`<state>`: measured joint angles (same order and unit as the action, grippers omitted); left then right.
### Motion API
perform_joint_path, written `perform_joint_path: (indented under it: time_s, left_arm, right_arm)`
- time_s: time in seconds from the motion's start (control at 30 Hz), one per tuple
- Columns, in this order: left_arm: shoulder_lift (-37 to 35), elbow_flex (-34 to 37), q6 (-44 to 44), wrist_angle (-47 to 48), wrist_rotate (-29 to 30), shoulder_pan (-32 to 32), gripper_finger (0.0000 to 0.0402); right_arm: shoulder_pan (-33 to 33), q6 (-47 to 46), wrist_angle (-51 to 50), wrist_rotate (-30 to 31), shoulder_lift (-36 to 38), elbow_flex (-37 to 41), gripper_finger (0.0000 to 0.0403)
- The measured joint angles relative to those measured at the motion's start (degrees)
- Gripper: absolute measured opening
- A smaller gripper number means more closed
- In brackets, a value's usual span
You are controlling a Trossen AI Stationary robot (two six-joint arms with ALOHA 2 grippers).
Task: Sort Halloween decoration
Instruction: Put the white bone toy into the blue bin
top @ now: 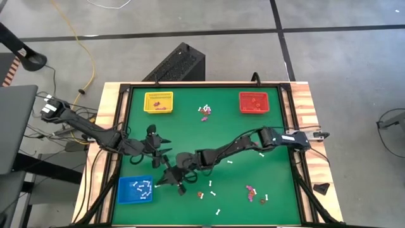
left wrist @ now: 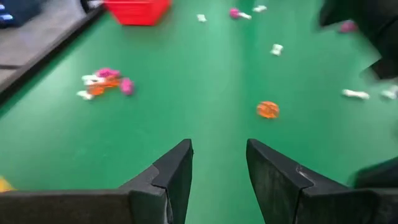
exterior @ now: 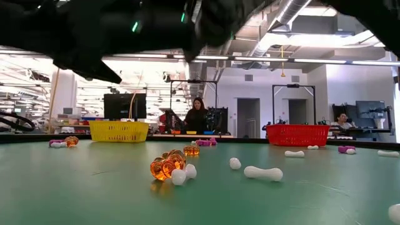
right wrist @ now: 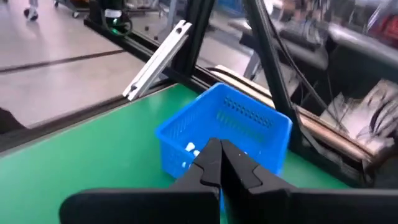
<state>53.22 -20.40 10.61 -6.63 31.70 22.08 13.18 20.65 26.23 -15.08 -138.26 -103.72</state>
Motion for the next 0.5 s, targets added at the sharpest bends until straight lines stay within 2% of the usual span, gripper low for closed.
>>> perform_joint_path:
  time_s: [0.07,0.13,0.23,0.37,0.5]
  left_arm:
    - [-0.55,0.04,-2.00,-1.96,-0.54,1.41,0.0141]
    - [-2.06,-0.06,-3.34,-3.06,1.45,3.24,0.0141]
    - [-4.42,-0.07,-3.08,-2.15,5.80,6.04,0.0141]
    - [-6.18,-0.07,-3.01,-1.72,9.17,8.76,0.0141]
    - [-6.02,-0.09,-2.75,-1.60,9.41,10.26,0.0141]
  right_arm:
    - [0.45,1.58,5.47,0.15,-2.22,-0.67,0.0023]
    - [0.79,3.10,10.03,0.94,-3.68,-1.80,0.0023]
    - [0.91,4.69,9.90,1.49,-4.75,-4.09,0.0023]
    - [0.16,3.34,-5.48,1.91,-2.46,-4.53,0.0028]
    - [0.11,2.56,-30.36,2.63,5.87,-4.57,0.0034]
